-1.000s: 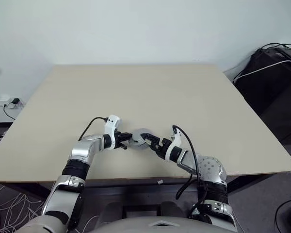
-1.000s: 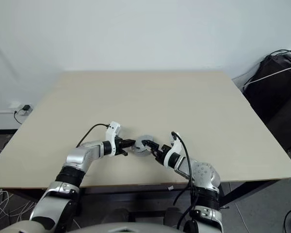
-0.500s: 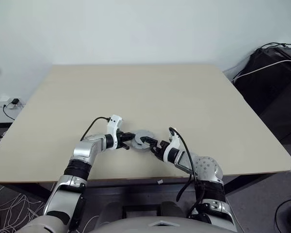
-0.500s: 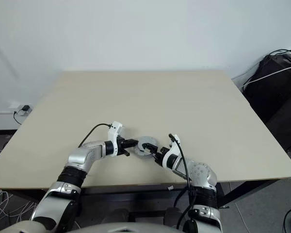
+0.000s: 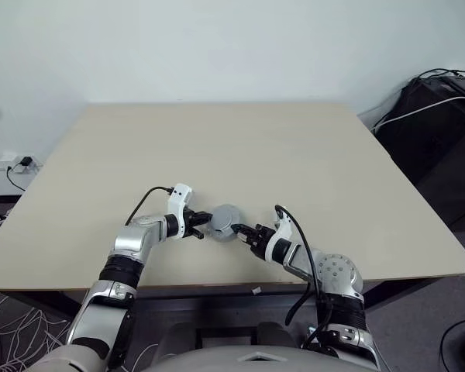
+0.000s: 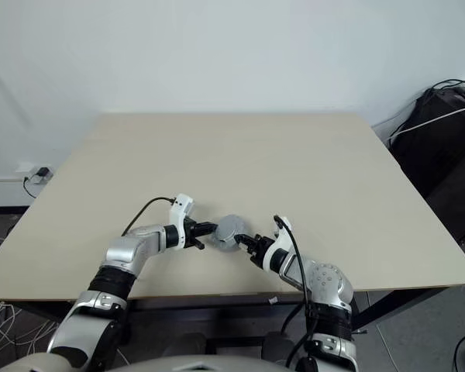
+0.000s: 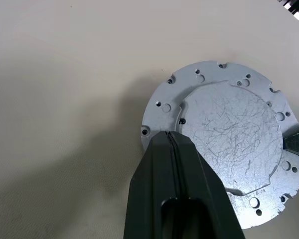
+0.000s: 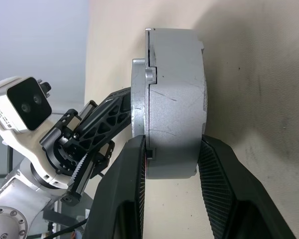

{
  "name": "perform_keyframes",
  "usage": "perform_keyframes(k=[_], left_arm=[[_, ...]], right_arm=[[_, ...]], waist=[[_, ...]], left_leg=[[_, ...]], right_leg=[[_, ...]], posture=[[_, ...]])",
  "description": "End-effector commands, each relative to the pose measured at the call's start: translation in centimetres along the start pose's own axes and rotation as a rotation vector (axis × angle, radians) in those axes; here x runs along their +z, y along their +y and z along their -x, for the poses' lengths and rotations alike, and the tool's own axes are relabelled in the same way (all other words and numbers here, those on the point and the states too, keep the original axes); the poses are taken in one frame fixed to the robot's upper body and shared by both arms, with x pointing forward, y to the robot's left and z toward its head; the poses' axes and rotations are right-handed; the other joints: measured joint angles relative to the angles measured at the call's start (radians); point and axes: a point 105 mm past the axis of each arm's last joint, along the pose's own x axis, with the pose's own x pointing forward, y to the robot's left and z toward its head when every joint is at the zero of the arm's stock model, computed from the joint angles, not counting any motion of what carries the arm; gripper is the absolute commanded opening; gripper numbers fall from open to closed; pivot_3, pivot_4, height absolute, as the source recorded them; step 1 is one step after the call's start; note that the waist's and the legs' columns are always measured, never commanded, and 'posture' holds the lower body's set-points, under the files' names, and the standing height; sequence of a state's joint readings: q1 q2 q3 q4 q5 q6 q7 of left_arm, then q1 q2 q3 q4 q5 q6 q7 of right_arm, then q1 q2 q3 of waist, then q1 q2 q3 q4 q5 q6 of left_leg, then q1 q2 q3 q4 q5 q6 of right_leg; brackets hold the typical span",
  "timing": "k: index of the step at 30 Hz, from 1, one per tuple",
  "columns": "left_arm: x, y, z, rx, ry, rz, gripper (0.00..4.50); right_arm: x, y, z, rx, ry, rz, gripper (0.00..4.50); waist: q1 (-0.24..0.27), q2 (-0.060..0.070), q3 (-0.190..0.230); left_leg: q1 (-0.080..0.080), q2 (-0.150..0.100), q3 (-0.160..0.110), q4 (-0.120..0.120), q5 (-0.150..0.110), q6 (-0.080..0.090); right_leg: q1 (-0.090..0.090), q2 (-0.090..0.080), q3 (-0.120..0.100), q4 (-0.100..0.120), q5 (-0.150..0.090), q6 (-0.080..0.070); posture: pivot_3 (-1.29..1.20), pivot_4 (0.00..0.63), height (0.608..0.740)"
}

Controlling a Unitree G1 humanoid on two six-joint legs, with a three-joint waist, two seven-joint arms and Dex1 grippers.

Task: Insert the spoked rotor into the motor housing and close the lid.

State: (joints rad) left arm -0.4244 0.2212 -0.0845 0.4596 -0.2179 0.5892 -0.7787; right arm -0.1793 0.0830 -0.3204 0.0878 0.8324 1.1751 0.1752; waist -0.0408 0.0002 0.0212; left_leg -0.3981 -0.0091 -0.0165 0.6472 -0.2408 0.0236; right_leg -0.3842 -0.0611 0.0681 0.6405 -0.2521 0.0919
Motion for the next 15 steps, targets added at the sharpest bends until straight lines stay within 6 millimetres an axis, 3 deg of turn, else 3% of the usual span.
perform_keyframes(k=[1,10,15], left_arm=[[-1.2,-0.9,-0.8,-0.031,0.048,0.003,0.00],[-0.9,-0.9,-0.6,-0.030,0.035,-0.001,0.00],[0.4,-1.2,-0.1,-0.023,-0.060,0.009,0.00]], right_arm=[[-1.0,3.0,-1.1,0.109,0.031,0.021,1.21],[-1.2,2.4,-1.5,0.079,0.025,0.008,1.21],[-0.6,1.8,-1.4,0.055,-0.013,-0.009,1.21]], waist=[[0.000,0.000,0.000],[0.000,0.000,0.000],[-0.002,0.000,0.000]], left_leg=[[0.000,0.000,0.000,0.000,0.000,0.000],[0.000,0.000,0.000,0.000,0.000,0.000],[0.000,0.000,0.000,0.000,0.000,0.000]], right_leg=[[0.000,0.000,0.000,0.000,0.000,0.000],[0.000,0.000,0.000,0.000,0.000,0.000],[0.000,0.000,0.000,0.000,0.000,0.000]], posture=[[0.00,0.000,0.740],[0.00,0.000,0.740],[0.00,0.000,0.740]])
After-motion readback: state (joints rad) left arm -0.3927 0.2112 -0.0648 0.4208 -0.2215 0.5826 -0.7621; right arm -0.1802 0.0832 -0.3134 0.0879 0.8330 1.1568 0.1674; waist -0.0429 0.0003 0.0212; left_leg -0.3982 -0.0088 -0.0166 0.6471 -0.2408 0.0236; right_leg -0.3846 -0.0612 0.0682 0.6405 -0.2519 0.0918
